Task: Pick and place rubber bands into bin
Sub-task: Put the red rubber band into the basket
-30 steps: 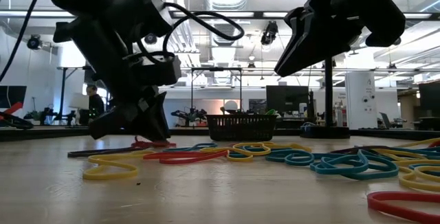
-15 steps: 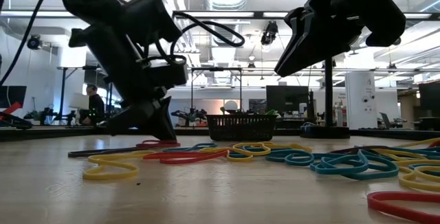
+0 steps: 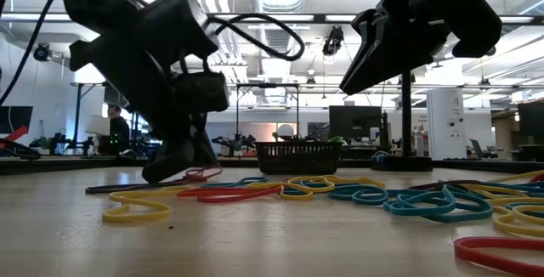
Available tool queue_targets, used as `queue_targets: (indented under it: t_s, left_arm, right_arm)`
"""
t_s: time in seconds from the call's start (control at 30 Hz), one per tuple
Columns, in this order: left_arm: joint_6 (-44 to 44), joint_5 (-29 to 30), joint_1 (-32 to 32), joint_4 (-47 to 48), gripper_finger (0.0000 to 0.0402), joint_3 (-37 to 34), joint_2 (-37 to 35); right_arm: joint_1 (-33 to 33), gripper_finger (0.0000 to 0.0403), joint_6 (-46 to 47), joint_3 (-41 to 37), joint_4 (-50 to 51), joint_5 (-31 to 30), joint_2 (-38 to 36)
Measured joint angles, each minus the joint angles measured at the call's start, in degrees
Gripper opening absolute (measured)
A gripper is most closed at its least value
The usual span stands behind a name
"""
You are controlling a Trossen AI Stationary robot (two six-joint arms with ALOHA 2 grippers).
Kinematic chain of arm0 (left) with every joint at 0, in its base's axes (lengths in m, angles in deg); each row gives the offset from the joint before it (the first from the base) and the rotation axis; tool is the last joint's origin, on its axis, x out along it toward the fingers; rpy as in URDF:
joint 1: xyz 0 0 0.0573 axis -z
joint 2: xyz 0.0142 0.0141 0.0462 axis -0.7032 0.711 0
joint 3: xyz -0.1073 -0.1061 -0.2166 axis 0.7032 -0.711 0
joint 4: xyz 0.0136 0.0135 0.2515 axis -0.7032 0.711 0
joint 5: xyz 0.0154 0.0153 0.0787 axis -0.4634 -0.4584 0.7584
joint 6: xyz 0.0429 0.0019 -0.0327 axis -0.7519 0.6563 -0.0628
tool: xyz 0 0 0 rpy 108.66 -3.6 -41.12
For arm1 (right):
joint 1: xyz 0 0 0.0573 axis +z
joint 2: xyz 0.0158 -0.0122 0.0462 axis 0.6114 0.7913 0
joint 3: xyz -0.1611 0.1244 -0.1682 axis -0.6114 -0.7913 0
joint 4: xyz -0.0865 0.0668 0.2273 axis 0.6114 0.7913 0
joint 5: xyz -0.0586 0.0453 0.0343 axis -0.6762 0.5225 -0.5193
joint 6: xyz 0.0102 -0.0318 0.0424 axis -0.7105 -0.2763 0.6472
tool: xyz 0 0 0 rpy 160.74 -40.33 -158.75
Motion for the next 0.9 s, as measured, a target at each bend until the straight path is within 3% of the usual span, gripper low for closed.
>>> queue_targets:
  t_s: [0.57,0.9]
  left_arm:
    - [-3.57,1.98,4.90,-4.77,0.0000,0.21,-7.72]
    - [-2.09,-12.04,1.94,-3.37,0.0008,-0.22,-7.55]
  right_arm:
    - [0.00,0.0061,-0.02,-0.20,-0.08,-0.01,0.00]
    - [0.00,0.0063,0.35,-0.20,-0.09,-0.01,0.00]
